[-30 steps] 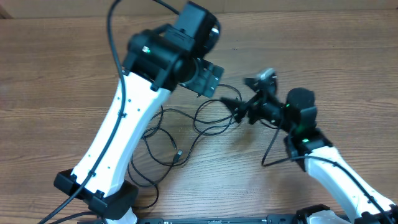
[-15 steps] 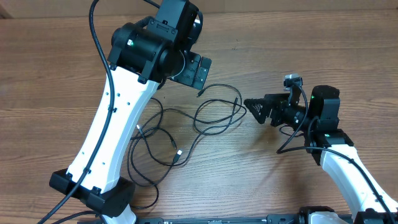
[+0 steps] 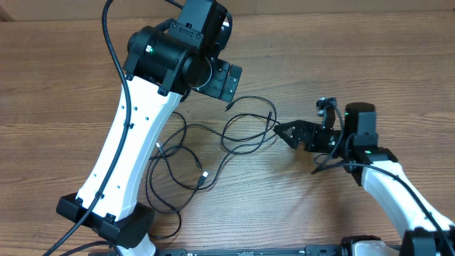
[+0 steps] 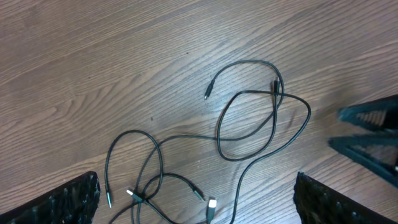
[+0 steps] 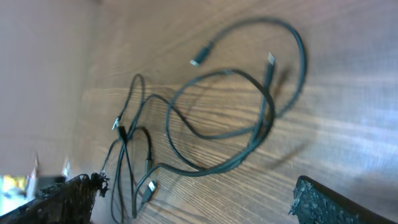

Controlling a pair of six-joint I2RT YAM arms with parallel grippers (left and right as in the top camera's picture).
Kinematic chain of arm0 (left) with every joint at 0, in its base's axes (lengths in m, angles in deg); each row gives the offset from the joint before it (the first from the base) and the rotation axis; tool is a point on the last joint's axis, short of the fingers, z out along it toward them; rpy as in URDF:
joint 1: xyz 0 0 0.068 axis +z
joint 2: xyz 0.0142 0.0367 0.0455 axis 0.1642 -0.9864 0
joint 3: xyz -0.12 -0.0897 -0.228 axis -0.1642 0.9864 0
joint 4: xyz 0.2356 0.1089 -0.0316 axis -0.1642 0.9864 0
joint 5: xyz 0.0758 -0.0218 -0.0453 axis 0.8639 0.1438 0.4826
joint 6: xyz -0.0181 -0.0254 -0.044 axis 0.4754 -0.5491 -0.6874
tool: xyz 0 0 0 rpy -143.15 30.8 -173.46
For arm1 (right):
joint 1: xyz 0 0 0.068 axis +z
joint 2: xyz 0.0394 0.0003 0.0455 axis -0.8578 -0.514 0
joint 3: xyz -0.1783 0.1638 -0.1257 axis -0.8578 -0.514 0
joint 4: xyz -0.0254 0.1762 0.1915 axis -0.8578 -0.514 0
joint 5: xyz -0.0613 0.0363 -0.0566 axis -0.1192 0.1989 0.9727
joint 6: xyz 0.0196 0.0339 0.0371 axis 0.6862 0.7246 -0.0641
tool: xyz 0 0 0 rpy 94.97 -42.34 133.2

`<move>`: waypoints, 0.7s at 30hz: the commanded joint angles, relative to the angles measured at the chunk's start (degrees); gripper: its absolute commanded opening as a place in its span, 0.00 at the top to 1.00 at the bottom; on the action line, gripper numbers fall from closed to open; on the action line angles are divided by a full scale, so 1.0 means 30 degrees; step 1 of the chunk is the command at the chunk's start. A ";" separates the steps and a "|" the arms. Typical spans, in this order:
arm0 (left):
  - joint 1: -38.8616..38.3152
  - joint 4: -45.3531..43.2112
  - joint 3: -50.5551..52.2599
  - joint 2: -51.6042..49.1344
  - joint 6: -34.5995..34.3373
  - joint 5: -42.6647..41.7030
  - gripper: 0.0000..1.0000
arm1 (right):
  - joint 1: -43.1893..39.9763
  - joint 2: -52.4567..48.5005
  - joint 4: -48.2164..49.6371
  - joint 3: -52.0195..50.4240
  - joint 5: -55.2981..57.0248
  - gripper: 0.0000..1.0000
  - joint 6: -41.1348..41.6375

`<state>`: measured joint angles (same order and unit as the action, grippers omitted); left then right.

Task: Untangle cables

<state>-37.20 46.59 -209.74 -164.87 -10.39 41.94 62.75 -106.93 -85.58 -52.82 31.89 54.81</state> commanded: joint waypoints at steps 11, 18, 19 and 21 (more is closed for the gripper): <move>-0.0007 -0.0073 -0.0146 -0.0175 -0.0240 -0.0226 0.00 | 0.2892 -0.2594 0.1362 0.0372 0.1647 0.14 0.6929; -0.0007 -0.0073 -0.0146 -0.0175 -0.0240 -0.0226 0.00 | 0.4823 -0.2594 0.2069 0.0372 0.5100 0.21 0.9224; -0.0007 -0.0073 -0.0146 -0.0175 -0.0240 -0.0226 0.00 | 0.5071 -0.2594 0.2062 0.0372 0.5661 0.21 0.9493; -0.0007 -0.0073 -0.0146 -0.0175 -0.0240 -0.0219 0.01 | 0.5544 -0.2594 0.2055 0.0372 0.6725 0.22 1.0098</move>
<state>-37.20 46.57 -209.74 -164.87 -10.39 41.94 77.66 -114.69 -79.85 -52.82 44.94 80.78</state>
